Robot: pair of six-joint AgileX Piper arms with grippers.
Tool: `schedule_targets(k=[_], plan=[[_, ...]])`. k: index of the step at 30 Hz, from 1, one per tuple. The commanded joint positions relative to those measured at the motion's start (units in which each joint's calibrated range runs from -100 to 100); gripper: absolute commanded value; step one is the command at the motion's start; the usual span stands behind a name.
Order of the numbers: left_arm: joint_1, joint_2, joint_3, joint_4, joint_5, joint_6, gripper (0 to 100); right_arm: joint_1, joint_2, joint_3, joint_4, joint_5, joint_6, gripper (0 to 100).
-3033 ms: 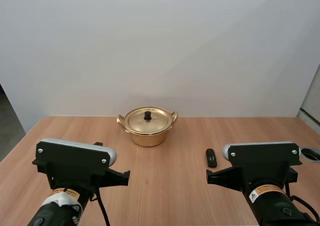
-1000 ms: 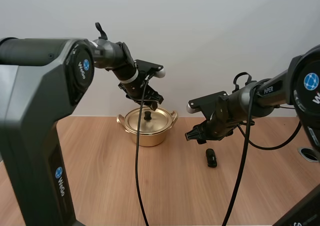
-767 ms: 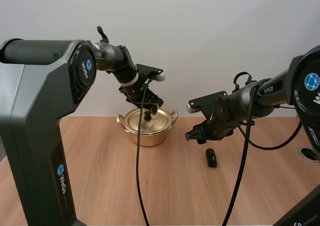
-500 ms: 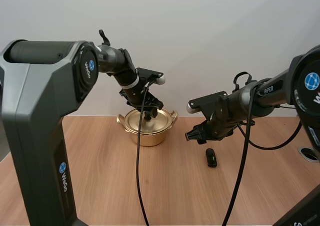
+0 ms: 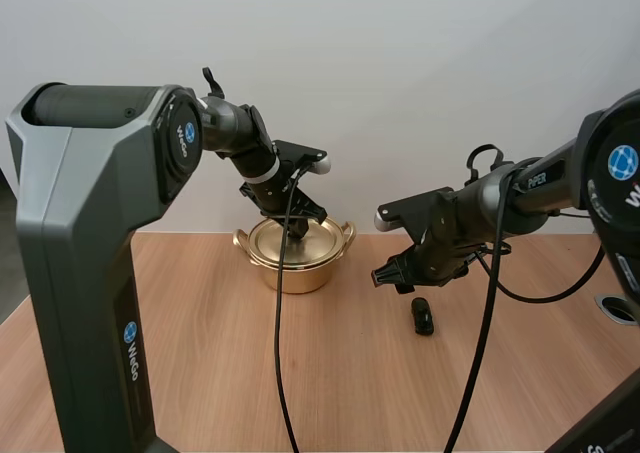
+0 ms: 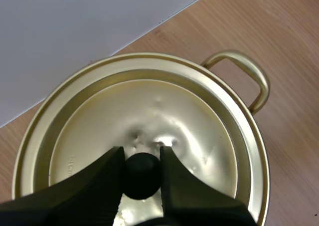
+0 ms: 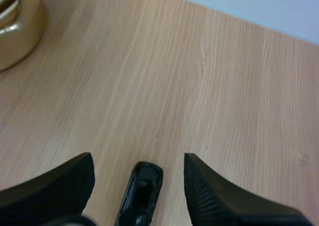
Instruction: Open the pot, put the car inside, and close it
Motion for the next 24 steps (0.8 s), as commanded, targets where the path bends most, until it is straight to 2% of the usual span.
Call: schedule_targets(k=[1,14,24], plan=[[-0.02,0.0,0.0,-0.1,-0.1,0.0,0,0.1,0.0,0.0,0.1,0.7,0.2,88],[-0.02,-1.8,-0.2,-0.1,-0.7,0.0,0,0.1,5.4,0.0,0.0,3.2,1.0,88],[0.07,-1.9,-5.5,0.0,3.4,0.0,0,0.1,9.9,0.0,-0.3,4.2,1.0,88]])
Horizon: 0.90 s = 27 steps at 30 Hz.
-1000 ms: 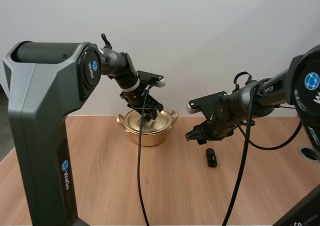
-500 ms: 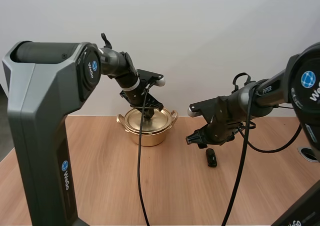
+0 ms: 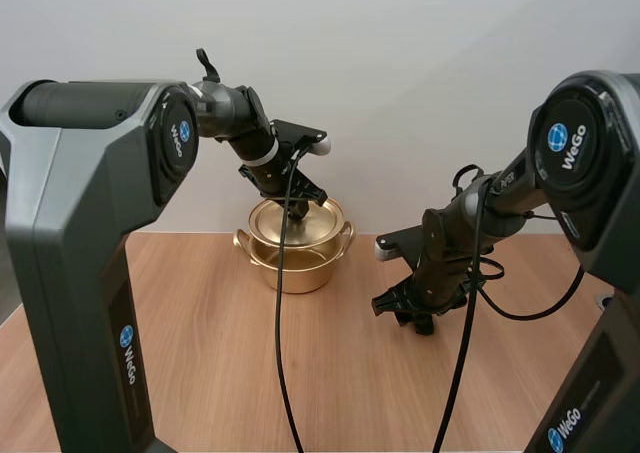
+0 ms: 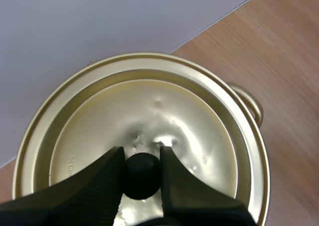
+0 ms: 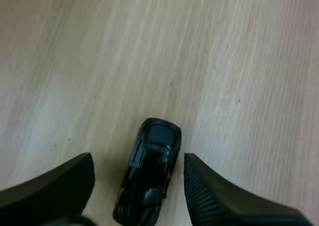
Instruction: Open the pot, put the car inside, and close it
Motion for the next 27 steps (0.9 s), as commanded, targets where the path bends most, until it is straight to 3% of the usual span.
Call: schedule_targets(k=[1,4,6,9,14,21,27], plan=[[0.0,-0.3,-1.6,-0.1,2.0,0.0,0,0.1,0.9,0.0,-0.1,0.0,0.0,88],[0.0,-1.5,-3.5,-0.2,2.4,0.0,0,0.1,2.4,0.0,-0.1,0.1,0.0,80],[0.07,-2.9,-4.6,-1.1,3.0,0.0,0,0.1,2.5,0.0,-0.1,0.2,0.0,61],[0.09,-6.0,-5.9,-1.8,4.4,0.0,0,0.0,1.9,-0.2,-0.1,0.1,0.1,1],[0.57,-12.9,-7.6,-2.2,4.9,0.0,0,-0.8,-0.6,-1.7,-0.2,-0.8,0.2,0],[2.83,-21.5,-10.5,-4.8,4.1,0.0,0,-1.0,-6.2,-12.6,2.0,1.8,-0.6,0],[3.72,-27.2,-14.0,-11.6,4.1,0.9,0,1.8,-6.5,-23.0,12.3,5.5,-10.7,0]])
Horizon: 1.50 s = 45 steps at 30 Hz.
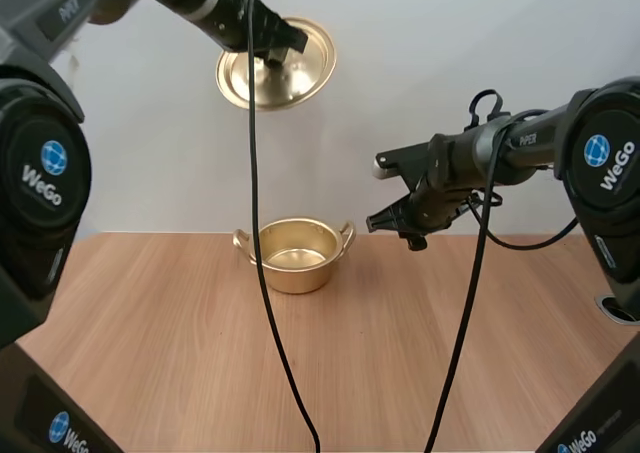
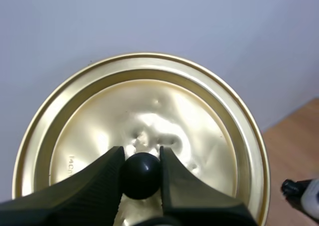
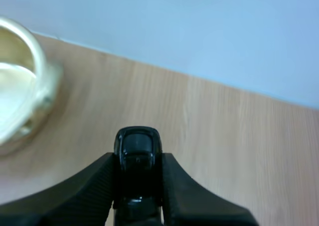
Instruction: Open the pot, put the car inside, and close it
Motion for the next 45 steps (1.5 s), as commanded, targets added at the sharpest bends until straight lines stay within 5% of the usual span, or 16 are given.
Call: schedule_targets(k=[1,5,13,20,25,27,35,45], plan=[[0.02,-1.8,-1.3,-3.0,0.0,0.3,0,1.8,0.0,-4.6,6.1,-0.1,-6.4,0],[0.02,-5.1,-5.0,-3.9,-0.6,0.3,0,5.1,1.6,-9.0,11.3,-0.1,-10.8,0],[0.02,-11.2,-9.5,-3.9,3.3,0.3,0,10.8,13.0,-13.4,11.4,0.2,-12.7,0],[0.02,-12.7,-10.1,-3.9,7.7,0.2,0,11.5,20.2,-13.4,12.5,-1.1,-12.7,3],[0.02,-12.7,-10.1,-3.9,8.9,-0.8,0,11.5,20.5,-13.4,12.7,-2.3,-12.7,82],[0.02,-12.7,-10.1,-3.8,9.8,-0.8,0,11.5,20.5,-13.4,12.8,-2.3,-12.4,76],[0.02,-10.4,-10.1,-2.7,11.7,-3.0,0,8.3,13.4,-13.4,13.2,2.5,-7.2,1],[0.02,-3.3,-9.2,-0.5,20.2,-4.3,0,-5.1,-8.0,-7.2,12.3,5.4,-5.9,0]])
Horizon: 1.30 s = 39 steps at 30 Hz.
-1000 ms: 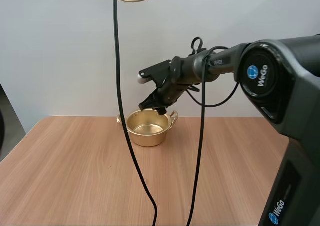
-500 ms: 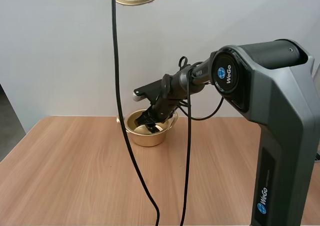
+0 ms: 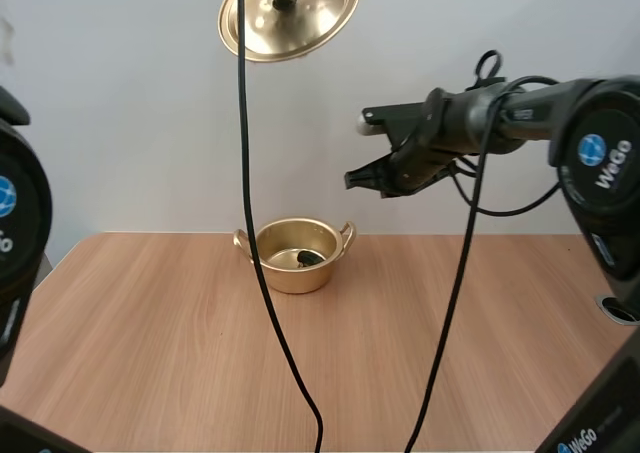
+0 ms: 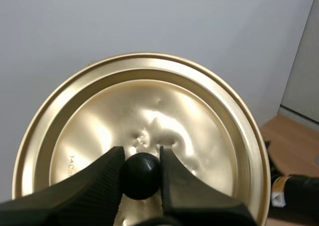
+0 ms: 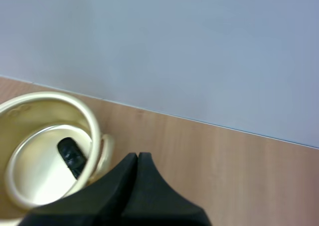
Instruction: Open the pot, put the car inside, and close it
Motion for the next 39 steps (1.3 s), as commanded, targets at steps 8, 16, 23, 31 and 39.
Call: schedule_targets(k=[8,16,23,31,39], plan=[[-0.62,6.4,14.4,1.9,-2.7,2.7,0,-5.4,-16.2,3.0,0.9,2.9,-1.4,0],[-1.52,12.5,26.8,3.0,-16.0,5.2,0,-5.4,-17.6,3.0,0.7,3.7,-1.4,0],[-1.52,20.5,27.5,1.9,-16.3,6.0,0,-5.4,-17.6,3.0,0.8,3.9,-1.6,0],[-1.52,25.6,27.5,1.9,-19.0,6.6,0,-5.4,-17.6,3.0,0.5,3.9,-1.9,0],[-1.52,29.6,27.5,2.5,-22.2,7.2,0,-5.4,-17.6,3.0,0.5,3.9,-1.9,0]])
